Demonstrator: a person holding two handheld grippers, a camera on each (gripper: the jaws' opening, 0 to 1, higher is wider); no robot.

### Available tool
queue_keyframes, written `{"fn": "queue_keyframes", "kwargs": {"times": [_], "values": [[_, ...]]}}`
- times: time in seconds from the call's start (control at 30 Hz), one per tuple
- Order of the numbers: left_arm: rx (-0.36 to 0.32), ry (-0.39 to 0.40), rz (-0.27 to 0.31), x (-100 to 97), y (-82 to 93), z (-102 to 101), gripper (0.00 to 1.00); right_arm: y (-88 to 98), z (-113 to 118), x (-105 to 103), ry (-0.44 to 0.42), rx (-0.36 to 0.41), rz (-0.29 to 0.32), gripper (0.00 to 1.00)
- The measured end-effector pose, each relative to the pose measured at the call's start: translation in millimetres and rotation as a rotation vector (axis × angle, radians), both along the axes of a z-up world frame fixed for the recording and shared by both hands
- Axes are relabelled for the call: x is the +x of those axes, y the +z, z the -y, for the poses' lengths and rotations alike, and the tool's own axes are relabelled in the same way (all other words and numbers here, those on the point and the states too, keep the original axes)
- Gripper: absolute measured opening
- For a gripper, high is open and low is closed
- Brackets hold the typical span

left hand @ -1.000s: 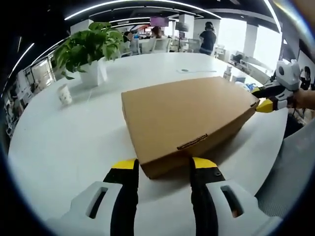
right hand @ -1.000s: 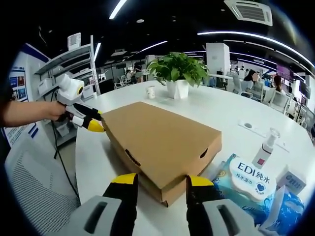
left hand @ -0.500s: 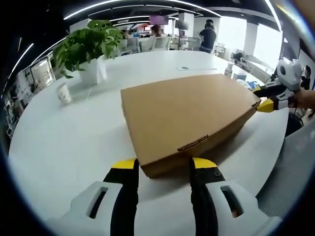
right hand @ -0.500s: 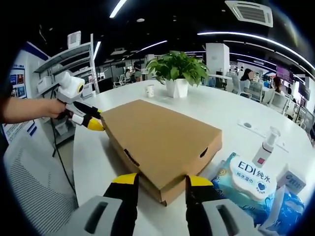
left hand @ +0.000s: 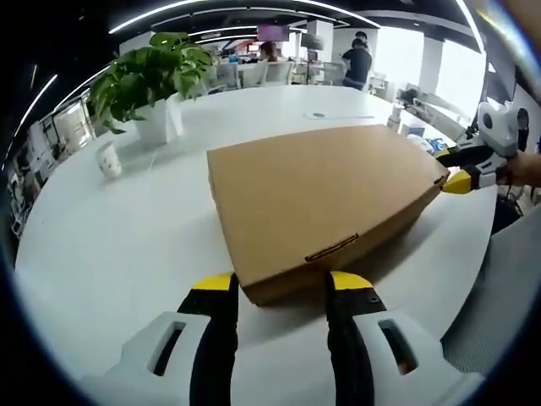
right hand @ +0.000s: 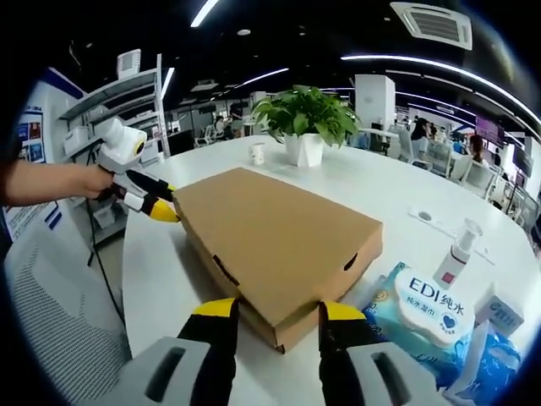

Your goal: Operate the shoe box by opening the lid, removing the specified soft item, and placing it in the target area until the item is outside and the box remains undamaged.

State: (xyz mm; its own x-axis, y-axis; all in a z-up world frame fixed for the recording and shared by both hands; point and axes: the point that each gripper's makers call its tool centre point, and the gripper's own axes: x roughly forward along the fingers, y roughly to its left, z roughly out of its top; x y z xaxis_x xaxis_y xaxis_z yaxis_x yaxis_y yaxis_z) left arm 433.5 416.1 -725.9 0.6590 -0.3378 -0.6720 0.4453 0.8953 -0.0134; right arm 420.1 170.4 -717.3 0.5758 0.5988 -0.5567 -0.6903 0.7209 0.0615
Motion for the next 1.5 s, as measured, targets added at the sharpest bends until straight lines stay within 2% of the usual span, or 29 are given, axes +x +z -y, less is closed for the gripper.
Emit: {"fn": "queue_keyframes", "kwargs": {"times": [0.63,1.5], "values": [[0.002,-0.001,-0.001,4.9,-1.3,1,0.40,-3.2,0,1,-0.007,0.002,0.003,0.34],[0.004,-0.009,-0.003,30.8,-1.4,0,0.40,-2.7,0,27,-0.018,-0.002,-0.002,0.35]]}}
